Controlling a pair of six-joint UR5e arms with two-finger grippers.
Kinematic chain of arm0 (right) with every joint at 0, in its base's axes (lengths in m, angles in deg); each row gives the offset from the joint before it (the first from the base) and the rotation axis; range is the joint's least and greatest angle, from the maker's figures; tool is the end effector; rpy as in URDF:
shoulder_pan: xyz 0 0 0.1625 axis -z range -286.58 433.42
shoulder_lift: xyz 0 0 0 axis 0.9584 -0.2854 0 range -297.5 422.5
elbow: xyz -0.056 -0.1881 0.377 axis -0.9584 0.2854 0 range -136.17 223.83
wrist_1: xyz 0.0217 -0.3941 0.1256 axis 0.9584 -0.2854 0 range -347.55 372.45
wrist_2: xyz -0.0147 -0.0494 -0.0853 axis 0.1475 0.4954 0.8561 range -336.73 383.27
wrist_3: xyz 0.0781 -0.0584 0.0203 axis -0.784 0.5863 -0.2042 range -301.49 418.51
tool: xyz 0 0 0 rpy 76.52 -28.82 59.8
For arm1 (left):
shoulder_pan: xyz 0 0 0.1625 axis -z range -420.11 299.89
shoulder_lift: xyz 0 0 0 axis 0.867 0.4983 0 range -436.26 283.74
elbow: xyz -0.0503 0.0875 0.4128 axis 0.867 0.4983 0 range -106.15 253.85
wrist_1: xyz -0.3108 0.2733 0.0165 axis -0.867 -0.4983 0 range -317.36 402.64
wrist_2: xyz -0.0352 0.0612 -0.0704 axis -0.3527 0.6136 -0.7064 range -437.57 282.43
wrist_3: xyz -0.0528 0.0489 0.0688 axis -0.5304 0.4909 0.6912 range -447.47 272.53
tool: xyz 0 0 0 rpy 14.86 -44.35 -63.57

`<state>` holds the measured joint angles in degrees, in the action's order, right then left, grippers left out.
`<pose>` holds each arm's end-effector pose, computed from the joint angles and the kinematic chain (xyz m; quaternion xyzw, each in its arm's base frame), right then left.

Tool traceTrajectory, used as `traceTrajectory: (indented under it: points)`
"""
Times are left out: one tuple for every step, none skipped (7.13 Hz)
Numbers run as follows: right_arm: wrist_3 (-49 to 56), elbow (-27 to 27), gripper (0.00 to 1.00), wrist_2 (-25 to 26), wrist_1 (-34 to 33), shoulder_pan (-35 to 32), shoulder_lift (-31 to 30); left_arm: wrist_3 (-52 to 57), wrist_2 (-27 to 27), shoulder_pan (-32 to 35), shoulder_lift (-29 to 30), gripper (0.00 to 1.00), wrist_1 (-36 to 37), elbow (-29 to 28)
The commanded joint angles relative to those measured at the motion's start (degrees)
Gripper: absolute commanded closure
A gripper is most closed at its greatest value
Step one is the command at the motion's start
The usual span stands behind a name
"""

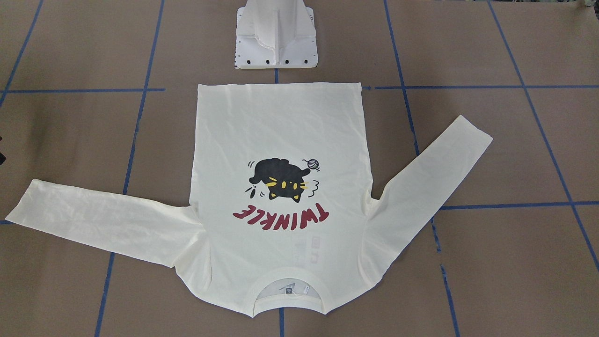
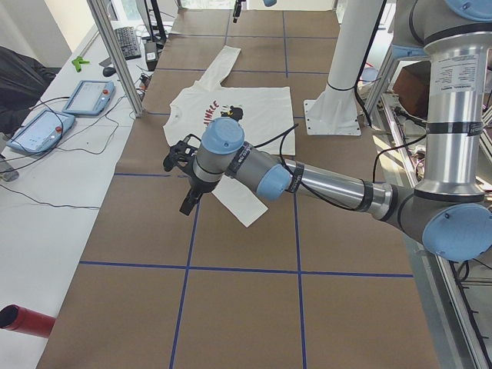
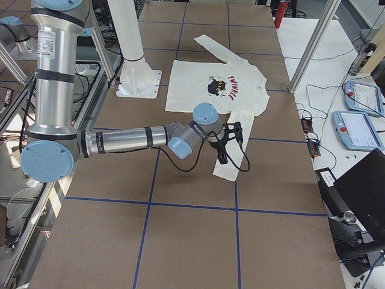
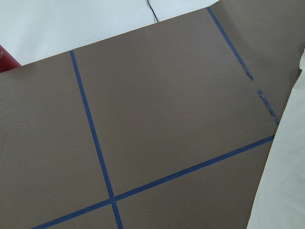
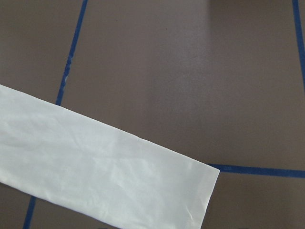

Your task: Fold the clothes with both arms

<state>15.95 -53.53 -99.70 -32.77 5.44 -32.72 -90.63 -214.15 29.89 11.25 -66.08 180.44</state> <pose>-0.1075 -0.4769 0.5555 0.1836 -0.4240 0.0457 0.8857 -0.0610 -0.4828 0.4949 0.2490 0.3863 0.0873 0.8838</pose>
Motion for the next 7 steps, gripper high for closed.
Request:
traceTrajectory:
  points:
    - [-2.71,13.37,0.2,2.64,12.23,2.67,4.93,0.0,-0.01,0.0,-0.06,0.0,-0.09,-0.07]
    - [-2.71,16.73,0.25,2.73,12.35,2.85,7.13,0.0,0.08,0.0,-0.06,0.0,-0.18,0.01]
    - [-2.71,19.46,0.28,4.12,12.44,3.81,8.46,0.09,0.08,0.0,-0.06,0.0,-0.44,-0.16]
    - [-2.71,21.92,0.32,4.48,12.35,4.51,9.78,0.0,0.08,0.0,-0.15,0.0,-0.45,-0.16]
    - [-2.62,22.91,0.34,4.57,12.35,4.7,10.05,0.0,0.08,0.0,-0.15,0.0,-0.45,-0.34]
    - [-2.53,23.44,0.34,4.75,12.35,6.0,10.06,0.0,0.08,0.0,-0.15,0.0,-0.88,-0.43]
    - [-2.44,23.96,0.34,4.66,12.35,6.19,9.97,0.0,0.08,0.0,-0.24,0.0,-1.23,-0.43]
